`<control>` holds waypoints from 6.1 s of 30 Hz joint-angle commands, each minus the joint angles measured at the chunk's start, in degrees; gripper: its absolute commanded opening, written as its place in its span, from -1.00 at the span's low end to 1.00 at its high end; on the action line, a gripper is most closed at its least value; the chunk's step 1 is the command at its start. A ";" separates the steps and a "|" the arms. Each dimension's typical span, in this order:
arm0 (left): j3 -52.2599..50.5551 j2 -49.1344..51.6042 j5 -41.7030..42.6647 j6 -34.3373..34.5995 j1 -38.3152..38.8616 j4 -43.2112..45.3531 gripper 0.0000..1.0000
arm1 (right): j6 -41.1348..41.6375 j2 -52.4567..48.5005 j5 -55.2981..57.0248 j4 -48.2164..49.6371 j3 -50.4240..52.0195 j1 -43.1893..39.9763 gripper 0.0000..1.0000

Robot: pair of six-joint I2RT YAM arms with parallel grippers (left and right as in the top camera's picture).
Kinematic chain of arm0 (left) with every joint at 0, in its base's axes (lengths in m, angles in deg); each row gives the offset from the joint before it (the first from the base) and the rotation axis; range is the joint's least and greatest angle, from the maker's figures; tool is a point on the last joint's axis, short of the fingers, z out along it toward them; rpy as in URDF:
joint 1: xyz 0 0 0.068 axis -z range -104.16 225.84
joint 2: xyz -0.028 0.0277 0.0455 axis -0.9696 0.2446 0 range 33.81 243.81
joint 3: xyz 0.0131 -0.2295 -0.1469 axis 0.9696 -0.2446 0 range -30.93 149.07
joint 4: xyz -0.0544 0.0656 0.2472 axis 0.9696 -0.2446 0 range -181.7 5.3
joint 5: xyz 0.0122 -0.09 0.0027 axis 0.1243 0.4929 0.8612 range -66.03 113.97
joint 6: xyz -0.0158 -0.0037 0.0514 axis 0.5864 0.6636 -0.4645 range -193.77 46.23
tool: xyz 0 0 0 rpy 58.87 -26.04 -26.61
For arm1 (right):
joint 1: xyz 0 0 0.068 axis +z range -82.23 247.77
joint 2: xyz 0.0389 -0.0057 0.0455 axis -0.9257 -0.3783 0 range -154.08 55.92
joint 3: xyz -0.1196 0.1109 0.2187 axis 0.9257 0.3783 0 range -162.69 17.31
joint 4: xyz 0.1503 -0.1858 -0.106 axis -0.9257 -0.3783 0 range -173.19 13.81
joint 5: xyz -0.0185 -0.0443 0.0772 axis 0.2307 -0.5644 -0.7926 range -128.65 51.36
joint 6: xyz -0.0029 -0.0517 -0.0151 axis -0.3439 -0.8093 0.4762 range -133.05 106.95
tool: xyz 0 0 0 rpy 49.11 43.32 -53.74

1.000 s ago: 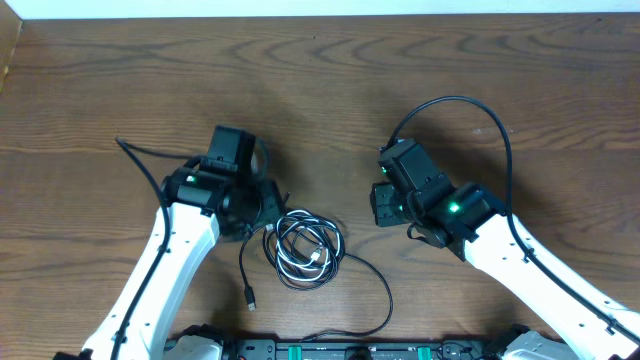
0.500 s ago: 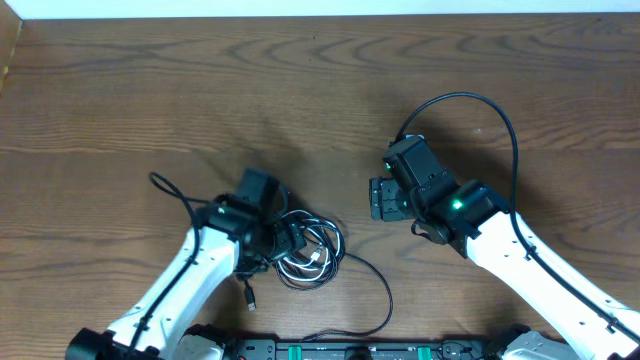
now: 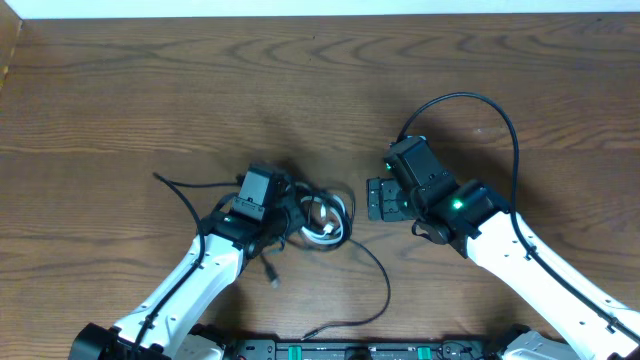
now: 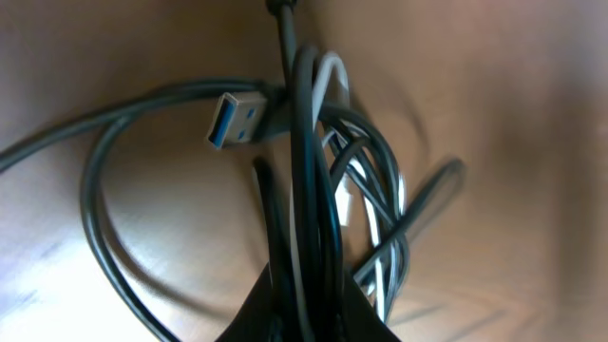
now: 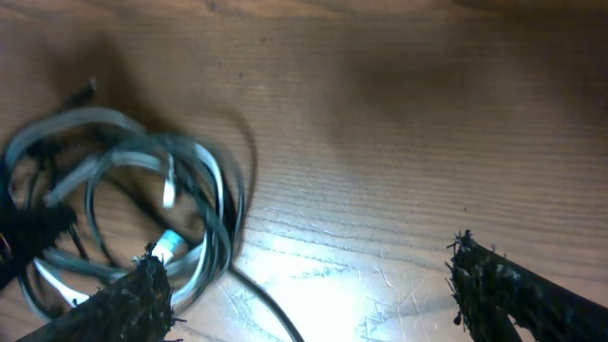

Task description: Untangle cables

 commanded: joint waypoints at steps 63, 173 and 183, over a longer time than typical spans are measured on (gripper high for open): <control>0.42 -15.76 -3.74 -8.09 -16.13 -1.79 0.82 | 35.89 -21.97 -20.02 15.61 -0.33 3.45 -0.40; 0.42 -15.67 -3.72 -8.07 -16.13 -3.72 0.96 | 4.02 -9.20 -11.32 21.68 -0.72 3.19 -0.97; 0.42 -15.67 -3.69 -8.07 -16.13 -3.72 0.96 | -12.26 2.78 -11.82 20.57 -0.72 2.97 -0.95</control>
